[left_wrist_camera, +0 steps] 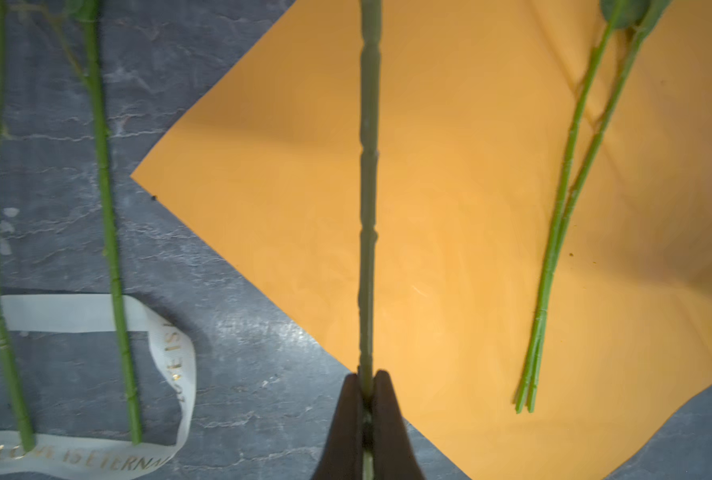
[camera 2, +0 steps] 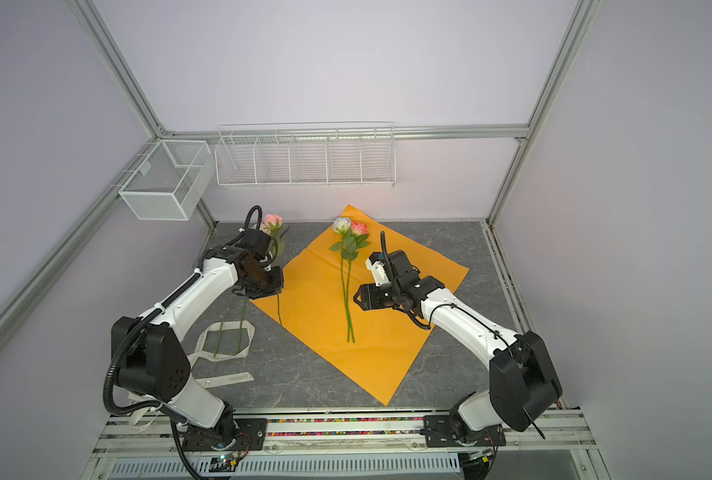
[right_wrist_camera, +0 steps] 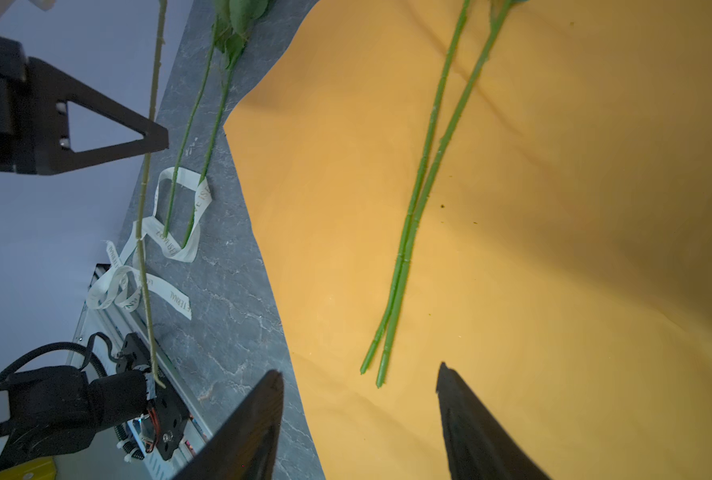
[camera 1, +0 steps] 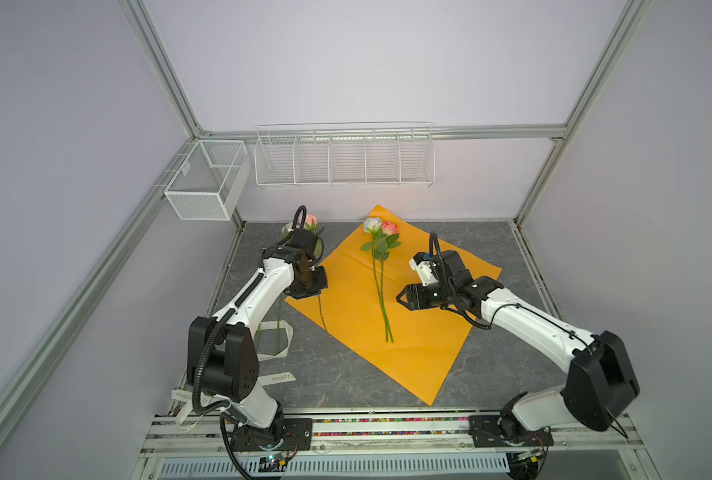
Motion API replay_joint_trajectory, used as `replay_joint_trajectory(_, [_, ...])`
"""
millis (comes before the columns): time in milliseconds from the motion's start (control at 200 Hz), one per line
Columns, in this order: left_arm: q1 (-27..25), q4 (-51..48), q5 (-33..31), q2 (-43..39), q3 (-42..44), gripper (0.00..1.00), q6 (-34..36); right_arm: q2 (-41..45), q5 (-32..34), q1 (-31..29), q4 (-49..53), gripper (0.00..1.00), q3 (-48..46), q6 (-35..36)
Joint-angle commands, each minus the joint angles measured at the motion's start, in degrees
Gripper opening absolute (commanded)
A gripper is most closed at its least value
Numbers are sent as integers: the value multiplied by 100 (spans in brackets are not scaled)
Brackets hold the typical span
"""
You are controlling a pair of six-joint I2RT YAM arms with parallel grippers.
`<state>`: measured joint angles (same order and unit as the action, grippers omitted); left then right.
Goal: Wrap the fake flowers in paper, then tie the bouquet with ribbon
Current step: 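Carry the pink rose with the left gripper onto the sheet and release it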
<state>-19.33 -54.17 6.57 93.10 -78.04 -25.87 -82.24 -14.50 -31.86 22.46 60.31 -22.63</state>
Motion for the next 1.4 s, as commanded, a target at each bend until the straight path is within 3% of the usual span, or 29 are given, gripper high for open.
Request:
replay_joint_trajectory(0, [-460, 602, 470, 195, -296, 0, -457, 341, 313, 272, 268, 63, -241, 133])
replay_joint_trajectory(170, [-1461, 1042, 861, 1366, -1304, 0, -801, 614, 570, 839, 559, 62, -462, 85])
replay_joint_trajectory(305, [-1896, 1163, 865, 2389, -2391, 0, -920, 756, 449, 1235, 708, 62, -613, 64])
replay_joint_trajectory(580, [-2110, 744, 676, 3913, -4122, 0, -1158, 929, 405, 1471, 861, 62, -739, 220])
replay_joint_trajectory(795, [-2119, 704, 255, 4391, -4429, 1, -1293, 812, 278, 1532, 817, 63, -751, 265])
replay_joint_trajectory(1015, [-2119, 509, 326, 4861, -4684, 4, -1202, 725, 167, 1536, 826, 62, -714, 272])
replay_joint_trajectory(1220, [-2123, 350, 257, 4809, -4729, 20, -1071, 683, 82, 1534, 795, 63, -711, 240])
replay_joint_trajectory(1395, [-2127, 294, 90, 4155, -4556, 41, -944, 647, -392, 1534, 612, 64, -679, 201])
